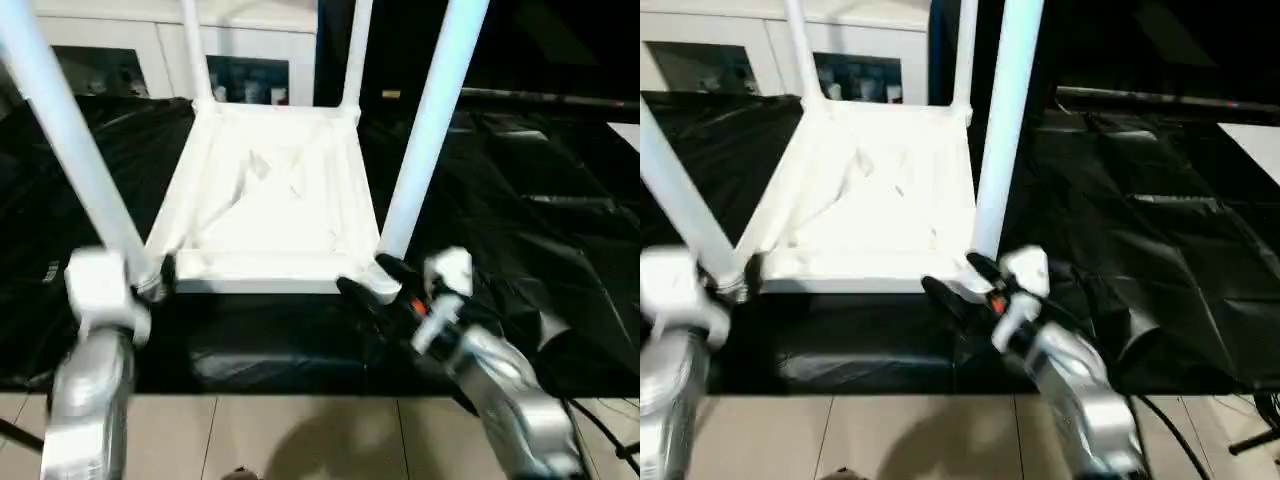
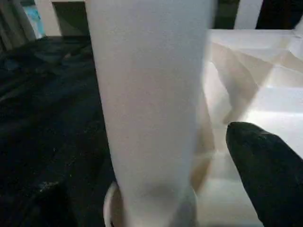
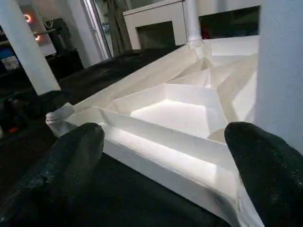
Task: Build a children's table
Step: Rotate leg to tighten
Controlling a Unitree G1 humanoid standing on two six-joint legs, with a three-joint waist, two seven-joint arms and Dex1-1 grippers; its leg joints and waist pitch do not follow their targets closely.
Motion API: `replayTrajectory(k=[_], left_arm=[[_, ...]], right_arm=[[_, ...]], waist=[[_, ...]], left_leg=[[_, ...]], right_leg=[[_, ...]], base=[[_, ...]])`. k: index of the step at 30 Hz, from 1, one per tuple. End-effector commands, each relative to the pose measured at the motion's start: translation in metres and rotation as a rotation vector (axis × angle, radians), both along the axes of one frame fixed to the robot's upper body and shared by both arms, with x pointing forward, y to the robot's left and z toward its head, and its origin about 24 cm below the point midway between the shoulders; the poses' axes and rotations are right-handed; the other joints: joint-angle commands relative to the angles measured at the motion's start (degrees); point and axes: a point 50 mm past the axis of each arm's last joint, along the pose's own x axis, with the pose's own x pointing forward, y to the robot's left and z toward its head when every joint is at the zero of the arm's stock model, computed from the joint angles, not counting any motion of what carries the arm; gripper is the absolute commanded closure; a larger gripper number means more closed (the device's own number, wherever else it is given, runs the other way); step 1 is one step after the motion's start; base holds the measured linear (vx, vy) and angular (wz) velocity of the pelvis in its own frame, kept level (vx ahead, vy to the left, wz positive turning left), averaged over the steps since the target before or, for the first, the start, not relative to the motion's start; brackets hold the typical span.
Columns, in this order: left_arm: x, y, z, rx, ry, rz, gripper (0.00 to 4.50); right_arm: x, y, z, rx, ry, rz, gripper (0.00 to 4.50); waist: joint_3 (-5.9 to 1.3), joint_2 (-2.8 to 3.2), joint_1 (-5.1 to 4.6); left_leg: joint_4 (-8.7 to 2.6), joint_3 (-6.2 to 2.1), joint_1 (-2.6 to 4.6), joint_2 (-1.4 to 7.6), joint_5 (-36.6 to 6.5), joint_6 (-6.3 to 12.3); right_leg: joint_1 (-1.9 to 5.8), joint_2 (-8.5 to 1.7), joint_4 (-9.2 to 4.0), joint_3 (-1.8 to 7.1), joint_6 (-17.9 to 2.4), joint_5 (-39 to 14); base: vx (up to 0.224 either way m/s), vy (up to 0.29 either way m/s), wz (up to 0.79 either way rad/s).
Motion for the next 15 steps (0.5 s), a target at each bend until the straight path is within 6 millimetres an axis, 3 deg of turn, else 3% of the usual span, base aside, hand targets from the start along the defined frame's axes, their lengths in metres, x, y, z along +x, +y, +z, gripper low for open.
replayTrajectory(k=[1,5,9,10,15], left_arm=[[0.003,0.004,-0.008,-0.003,0.054,0.019,0.05],[0.018,0.013,-0.009,-0.005,0.078,0.057,0.05],[0.022,0.013,-0.005,-0.026,0.065,0.06,0.05],[0.022,0.012,-0.005,-0.041,0.064,0.064,0.33],[0.024,0.009,-0.003,-0.066,0.03,0.087,0.59]], right_arm=[[0.003,0.0,-0.001,-0.009,0.002,-0.003,0.0],[0.005,0.005,-0.002,0.001,0.005,0.019,0.0],[0.005,0.006,-0.003,0.003,0.005,0.025,0.0],[0.005,0.006,-0.003,0.004,0.004,0.026,0.0],[0.006,0.006,-0.004,0.004,0.0,0.025,0.0]], waist=[[-2.88,1.35,0.06],[-3.09,1.56,0.2],[-3.0,1.58,0.47],[-3.01,1.52,0.55],[-3.18,1.5,0.85]], left_leg=[[-5.1,-1.0,1.31,2.9,-13.23,-1.44],[-4.9,-0.9,1.32,2.62,-12.83,-1.62],[-5.19,-1.09,1.37,3.05,-14.44,-2.08],[-5.17,-1.01,1.37,3.02,-14.55,-2.06],[-4.93,-0.93,1.22,3.03,-12.6,-1.44]], right_leg=[[1.61,-4.24,-3.41,2.24,-9.73,0.32],[1.6,-4.27,-3.36,2.35,-9.84,0.92],[1.58,-4.6,-3.39,2.27,-10.44,-0.99],[1.52,-4.56,-3.41,2.31,-10.64,-1.12],[1.62,-4.57,-3.19,2.3,-11.24,1.47]], base=[[0.0,0.0,0.0],[0.0,0.0,0.0],[0.0,0.0,0.0],[0.0,0.0,0.0],[0.0,0.0,0.0]])
